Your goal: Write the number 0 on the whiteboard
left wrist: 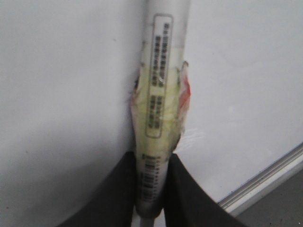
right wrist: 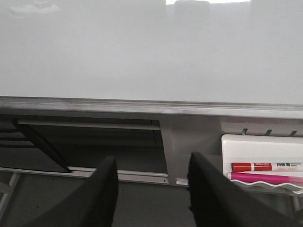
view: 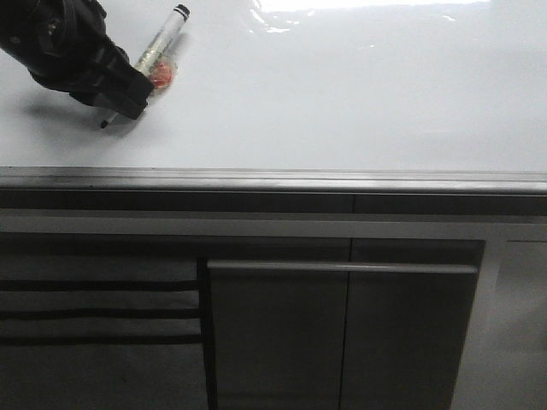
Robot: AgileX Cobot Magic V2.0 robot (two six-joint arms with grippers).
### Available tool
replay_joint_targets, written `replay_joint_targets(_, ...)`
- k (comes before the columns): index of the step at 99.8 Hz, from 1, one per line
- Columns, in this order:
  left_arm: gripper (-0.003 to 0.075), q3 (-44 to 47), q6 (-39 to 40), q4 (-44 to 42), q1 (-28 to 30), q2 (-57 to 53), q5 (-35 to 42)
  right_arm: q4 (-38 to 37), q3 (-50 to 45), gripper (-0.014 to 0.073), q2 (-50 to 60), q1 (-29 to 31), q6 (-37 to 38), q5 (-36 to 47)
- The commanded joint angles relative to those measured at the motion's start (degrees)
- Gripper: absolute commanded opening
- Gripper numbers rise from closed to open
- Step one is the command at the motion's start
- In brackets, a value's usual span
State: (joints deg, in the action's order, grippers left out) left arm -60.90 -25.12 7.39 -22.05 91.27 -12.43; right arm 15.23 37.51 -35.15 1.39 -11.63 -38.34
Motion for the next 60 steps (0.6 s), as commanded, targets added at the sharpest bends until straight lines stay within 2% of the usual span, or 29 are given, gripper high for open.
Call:
replay_joint_targets(1, -0.002, -2.3, 0.2, -0.2, -0.3, -2.2, 2.9, 0.7, 1.6, 0.0308, -0.4, 0.1, -0.8, 3.6)
replay_joint_targets(12, -0.002, -3.0, 0.2, -0.5, -0.4, -4.6, -2.6, 2.3, 2.7, 0.0308, -0.4, 0.1, -4.1, 0.8)
replay_joint_targets(19, -0.002, -3.2, -0.9, -0.5, -1.0, -7.4, -7.1, 7.8, 3.7, 0.0308, -0.5, 0.1, -10.8, -2.5)
replay_joint_targets(29, -0.002, -3.2, -5.0, -0.5, -3.7, -12.4, -15.1, 20.7, 5.2, 0.0308, -2.2, 0.1, -22.5, -7.4)
replay_joint_targets(38, -0.002, -3.2, -6.7, -0.5, -7.7, -16.8, -24.3, 29.7, 6.7, 0.0308, -4.8, 0.1, -32.4, -12.6)
replay_joint_targets(46, -0.002, -3.2, -6.7, -0.4, -12.4, -19.6, -31.4, 34.3, 8.2, 0.0308, -7.2, -0.7, -37.3, -17.3)
replay_joint_targets(60, -0.002, -3.2, -6.8, 0.3, -21.2, -21.5, -40.9, 35.2, 12.2, 0.0308, -11.9, -5.4, -42.2, -22.4)
